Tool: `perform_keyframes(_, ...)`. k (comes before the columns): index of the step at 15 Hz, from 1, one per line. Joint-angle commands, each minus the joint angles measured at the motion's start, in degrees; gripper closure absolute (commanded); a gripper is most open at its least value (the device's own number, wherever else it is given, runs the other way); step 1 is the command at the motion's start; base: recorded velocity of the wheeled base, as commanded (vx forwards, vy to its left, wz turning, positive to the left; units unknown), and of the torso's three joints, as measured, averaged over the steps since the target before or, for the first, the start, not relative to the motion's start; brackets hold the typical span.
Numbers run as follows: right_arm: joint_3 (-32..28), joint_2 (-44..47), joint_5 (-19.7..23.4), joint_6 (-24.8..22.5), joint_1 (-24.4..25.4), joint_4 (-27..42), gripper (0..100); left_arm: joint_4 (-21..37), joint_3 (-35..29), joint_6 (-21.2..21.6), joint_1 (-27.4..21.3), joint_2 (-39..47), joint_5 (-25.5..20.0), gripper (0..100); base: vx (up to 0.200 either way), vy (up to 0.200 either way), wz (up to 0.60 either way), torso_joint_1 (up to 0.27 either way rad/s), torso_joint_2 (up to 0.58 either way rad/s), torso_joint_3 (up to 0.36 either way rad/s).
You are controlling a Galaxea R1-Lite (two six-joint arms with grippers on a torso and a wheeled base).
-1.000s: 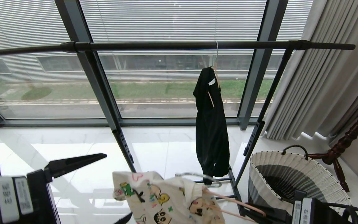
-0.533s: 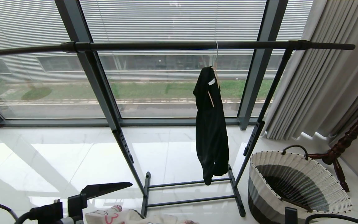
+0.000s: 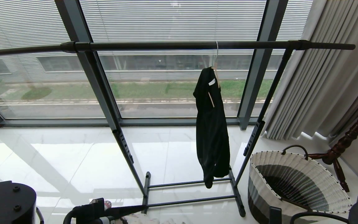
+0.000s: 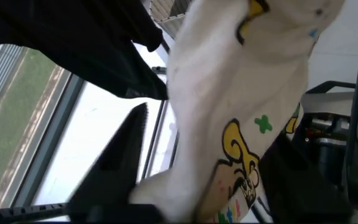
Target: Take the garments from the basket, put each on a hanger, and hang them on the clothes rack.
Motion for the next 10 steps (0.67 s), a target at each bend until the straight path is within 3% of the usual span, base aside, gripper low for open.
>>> perform_keyframes(1,-0.03,0.29,-0.13,-0.01,0.01,-0.09,100,-0.03,-0.01,0.01,-0.03,0.28,-0.02,100,0.000,0.000,0.00,0.000,0.00,0.000)
perform_keyframes(6,0.06,0.03,-1.18,-0.01,0.01,-0.09,100,-0.12,-0.19,-0.16,-0.03,-0.33,-0.19,100,0.000,0.000,0.00,0.000,0.00,0.000)
perform_keyframes(7,0.06,-0.06,-1.54,-0.01,0.01,-0.09,0,-0.12,-0.19,-0.16,0.23,-0.33,-0.19,100,0.000,0.000,0.00,0.000,0.00,0.000)
perform_keyframes(10,0.23,-0.50,-2.68,-0.01,0.01,-0.09,0,-0.12,-0.19,-2.01,1.64,-0.33,-0.54,100,0.000,0.000,0.00,0.000,0.00,0.000)
